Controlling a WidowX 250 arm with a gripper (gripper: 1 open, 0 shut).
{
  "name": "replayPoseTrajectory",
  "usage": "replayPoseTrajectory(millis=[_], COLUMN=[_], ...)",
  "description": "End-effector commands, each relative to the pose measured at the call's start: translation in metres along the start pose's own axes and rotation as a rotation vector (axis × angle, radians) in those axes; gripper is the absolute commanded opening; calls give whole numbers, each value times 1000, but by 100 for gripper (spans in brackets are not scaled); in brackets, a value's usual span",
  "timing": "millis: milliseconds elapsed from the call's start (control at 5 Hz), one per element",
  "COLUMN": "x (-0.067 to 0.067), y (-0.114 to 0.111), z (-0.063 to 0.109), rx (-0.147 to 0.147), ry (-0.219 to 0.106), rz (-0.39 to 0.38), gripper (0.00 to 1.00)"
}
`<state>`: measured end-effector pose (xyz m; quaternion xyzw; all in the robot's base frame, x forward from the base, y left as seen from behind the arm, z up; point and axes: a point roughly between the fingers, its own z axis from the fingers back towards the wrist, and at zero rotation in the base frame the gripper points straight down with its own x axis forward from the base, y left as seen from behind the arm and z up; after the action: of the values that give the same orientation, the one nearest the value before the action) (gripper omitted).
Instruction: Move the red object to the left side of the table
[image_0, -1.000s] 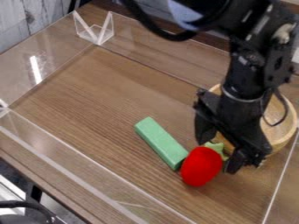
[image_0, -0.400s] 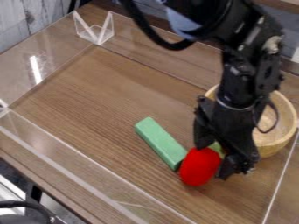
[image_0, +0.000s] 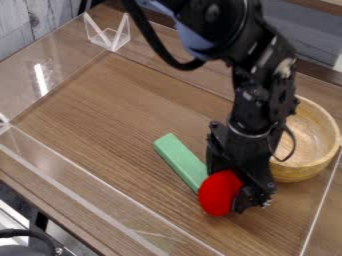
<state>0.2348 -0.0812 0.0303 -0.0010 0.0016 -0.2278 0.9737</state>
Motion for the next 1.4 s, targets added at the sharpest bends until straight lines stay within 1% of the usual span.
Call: replayPoseTrajectory(millis=[0, 200, 400, 800, 1000, 1200], x=[4, 7, 12, 13, 4, -5], y=[7, 0, -9, -17, -16, -13], z=[-8, -13, -9, 11, 19, 24], rx=[3, 3, 6, 13, 15, 9], ry=[-9, 3, 5, -1, -5, -13], rz=[1, 38, 72, 92, 90, 83], gripper=[100, 100, 0, 0, 0, 0])
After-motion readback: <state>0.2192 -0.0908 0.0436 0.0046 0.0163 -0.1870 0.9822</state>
